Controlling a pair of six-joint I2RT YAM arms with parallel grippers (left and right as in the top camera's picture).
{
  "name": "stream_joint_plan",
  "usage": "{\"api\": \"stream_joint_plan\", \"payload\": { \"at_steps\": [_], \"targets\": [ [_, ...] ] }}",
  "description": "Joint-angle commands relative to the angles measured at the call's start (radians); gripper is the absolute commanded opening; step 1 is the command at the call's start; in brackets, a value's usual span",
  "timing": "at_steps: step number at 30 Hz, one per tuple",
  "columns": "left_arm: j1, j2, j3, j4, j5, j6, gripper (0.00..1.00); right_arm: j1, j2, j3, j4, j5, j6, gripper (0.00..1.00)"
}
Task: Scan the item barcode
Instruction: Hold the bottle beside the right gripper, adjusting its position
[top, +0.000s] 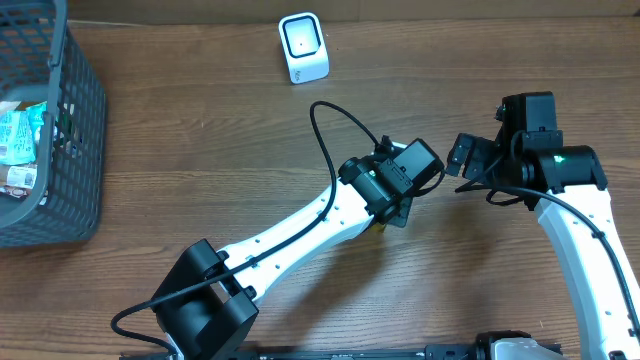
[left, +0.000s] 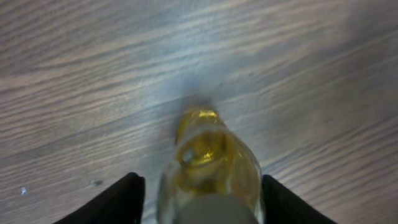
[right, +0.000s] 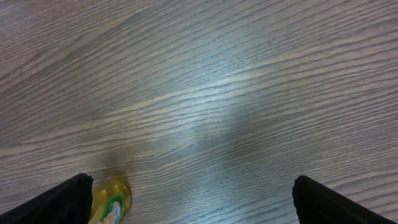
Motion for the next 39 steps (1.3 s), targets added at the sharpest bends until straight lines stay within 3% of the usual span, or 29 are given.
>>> {"api": "stream_joint_plan", "payload": {
  "at_steps": [1,9,13,21,32,36,39],
  "targets": [
    [0.003,-0.001,0.026,-0.013,0.017,0.022,0.53,-0.002,-0.006,0.021,0.002,0.010,-0.006,1.00],
    [0.004,0.000,0.026,0.002,0.006,-0.014,0.30,-0.002,-0.006,0.021,0.002,0.010,-0.006,1.00],
    [0.005,-0.001,0.026,0.029,-0.048,-0.091,0.28,-0.002,-0.006,0.021,0.002,0.010,-0.006,1.00],
    [0.005,-0.001,0.026,0.089,-0.100,-0.141,0.33,-0.002,-0.006,0.021,0.002,0.010,-0.006,1.00],
    [0.005,0.001,0.019,0.078,-0.100,-0.153,0.33,-0.002,-0.006,0.021,0.002,0.010,-0.006,1.00],
    [0.005,0.001,0.019,0.078,-0.100,-0.170,0.43,-0.002,-0.006,0.021,0.002,0.010,-0.006,1.00],
    [0.005,0.001,0.019,0.078,-0.100,-0.169,0.61,-0.002,-0.006,0.021,0.002,0.010,-0.006,1.00]
  ]
}}
